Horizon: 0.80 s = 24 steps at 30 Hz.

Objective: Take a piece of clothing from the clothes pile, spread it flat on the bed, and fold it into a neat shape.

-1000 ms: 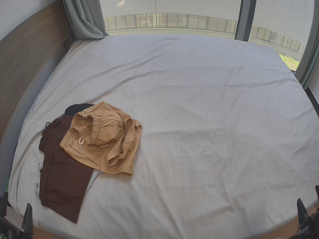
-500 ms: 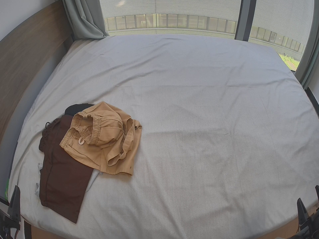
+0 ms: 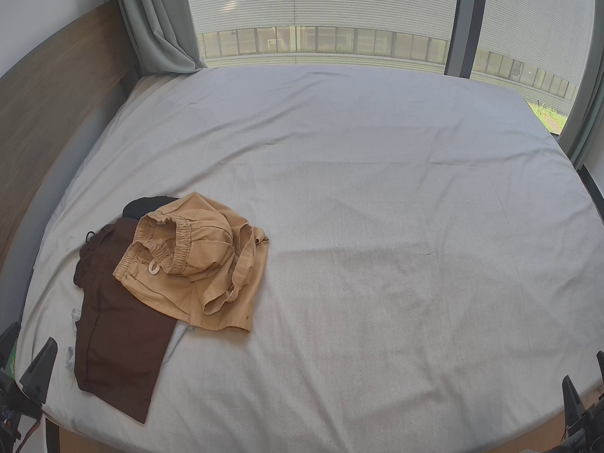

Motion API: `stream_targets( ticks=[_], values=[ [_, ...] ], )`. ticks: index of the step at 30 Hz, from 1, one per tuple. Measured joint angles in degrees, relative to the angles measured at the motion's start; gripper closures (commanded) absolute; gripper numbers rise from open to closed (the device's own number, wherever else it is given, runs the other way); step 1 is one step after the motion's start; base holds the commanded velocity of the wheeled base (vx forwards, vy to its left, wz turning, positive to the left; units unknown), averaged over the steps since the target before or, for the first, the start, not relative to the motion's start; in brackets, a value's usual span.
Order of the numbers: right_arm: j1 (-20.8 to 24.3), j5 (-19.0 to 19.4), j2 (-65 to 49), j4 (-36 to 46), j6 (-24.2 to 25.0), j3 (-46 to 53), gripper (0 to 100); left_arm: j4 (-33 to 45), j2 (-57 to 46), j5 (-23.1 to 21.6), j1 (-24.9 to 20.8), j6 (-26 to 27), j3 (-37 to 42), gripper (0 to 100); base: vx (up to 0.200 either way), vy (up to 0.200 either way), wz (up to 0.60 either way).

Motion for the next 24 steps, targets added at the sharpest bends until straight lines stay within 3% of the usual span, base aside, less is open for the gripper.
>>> stream_targets(
  ticks=[14, 24],
  values=[
    [0.0, 0.0, 0.0, 0.0, 0.0, 0.0, 0, -1.6, 13.2, -4.5, -0.3, -10.6, -5.2, 0, 0.000, 0.000, 0.00],
    [0.0, 0.0, 0.0, 0.0, 0.0, 0.0, 0, -9.3, 23.1, -8.1, 0.2, -12.0, -6.2, 0, 0.000, 0.000, 0.00]
  ],
)
